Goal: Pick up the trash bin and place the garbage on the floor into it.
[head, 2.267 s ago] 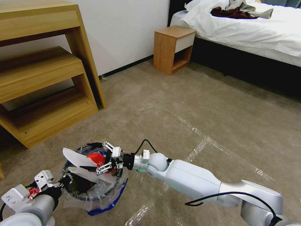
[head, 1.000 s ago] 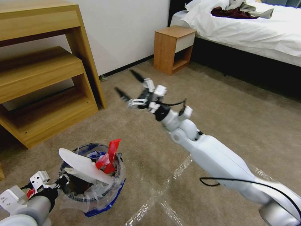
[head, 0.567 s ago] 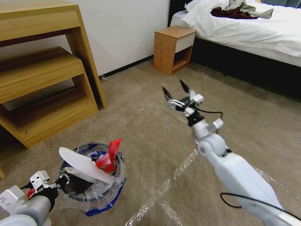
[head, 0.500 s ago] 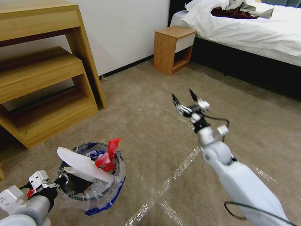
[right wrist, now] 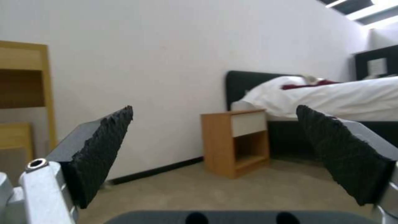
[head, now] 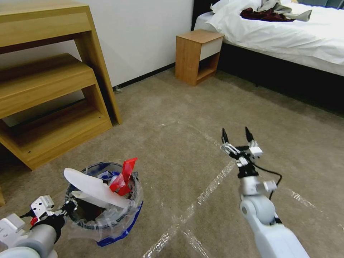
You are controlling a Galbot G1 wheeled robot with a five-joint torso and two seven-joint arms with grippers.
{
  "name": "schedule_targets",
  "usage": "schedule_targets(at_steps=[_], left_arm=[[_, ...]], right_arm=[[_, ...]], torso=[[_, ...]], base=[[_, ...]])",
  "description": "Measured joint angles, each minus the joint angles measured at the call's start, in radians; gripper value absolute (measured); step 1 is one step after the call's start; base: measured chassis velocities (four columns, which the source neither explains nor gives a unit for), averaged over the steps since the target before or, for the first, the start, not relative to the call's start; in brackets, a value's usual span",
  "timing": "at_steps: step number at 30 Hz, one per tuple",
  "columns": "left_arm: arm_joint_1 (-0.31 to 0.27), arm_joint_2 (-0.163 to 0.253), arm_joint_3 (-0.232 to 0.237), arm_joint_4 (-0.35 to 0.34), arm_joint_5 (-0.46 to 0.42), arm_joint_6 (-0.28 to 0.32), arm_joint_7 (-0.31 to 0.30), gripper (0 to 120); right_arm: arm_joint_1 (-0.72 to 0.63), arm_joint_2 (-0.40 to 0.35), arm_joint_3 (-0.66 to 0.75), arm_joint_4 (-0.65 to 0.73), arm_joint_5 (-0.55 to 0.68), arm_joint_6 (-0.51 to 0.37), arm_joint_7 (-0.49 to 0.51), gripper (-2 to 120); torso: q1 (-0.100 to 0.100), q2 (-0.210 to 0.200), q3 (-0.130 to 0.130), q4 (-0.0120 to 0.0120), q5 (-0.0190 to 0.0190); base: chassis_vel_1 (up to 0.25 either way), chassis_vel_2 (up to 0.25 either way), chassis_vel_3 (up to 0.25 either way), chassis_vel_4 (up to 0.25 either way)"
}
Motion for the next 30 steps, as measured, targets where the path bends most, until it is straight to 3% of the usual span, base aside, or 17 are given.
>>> schedule_targets(at_steps=[7, 16, 30], left_arm=[[0.011, -0.020, 0.004, -0.009, 0.010, 0.005, 0.002, 0], [0.007, -0.023, 0.011, -0.012, 0.014, 0.006, 0.006, 0], [0.009, -0.025, 0.013, -0.025, 0.009, 0.005, 0.007, 0]], right_arm=[[-0.121, 0.045, 0.066, 0.037, -0.077, 0.036, 0.014, 100], [-0.181, 0.044, 0.121, 0.063, -0.141, 0.084, 0.012, 100], [-0.288, 0.073, 0.169, 0.126, -0.171, 0.129, -0.008, 100]], torso=[[0.000, 0.000, 0.000, 0.0001, 0.0002], [0.000, 0.000, 0.000, 0.0002, 0.0002], [0.000, 0.000, 0.000, 0.0000, 0.0001]], base=[[0.000, 0.000, 0.000, 0.000], [0.000, 0.000, 0.000, 0.000], [-0.022, 0.018, 0.022, -0.015]])
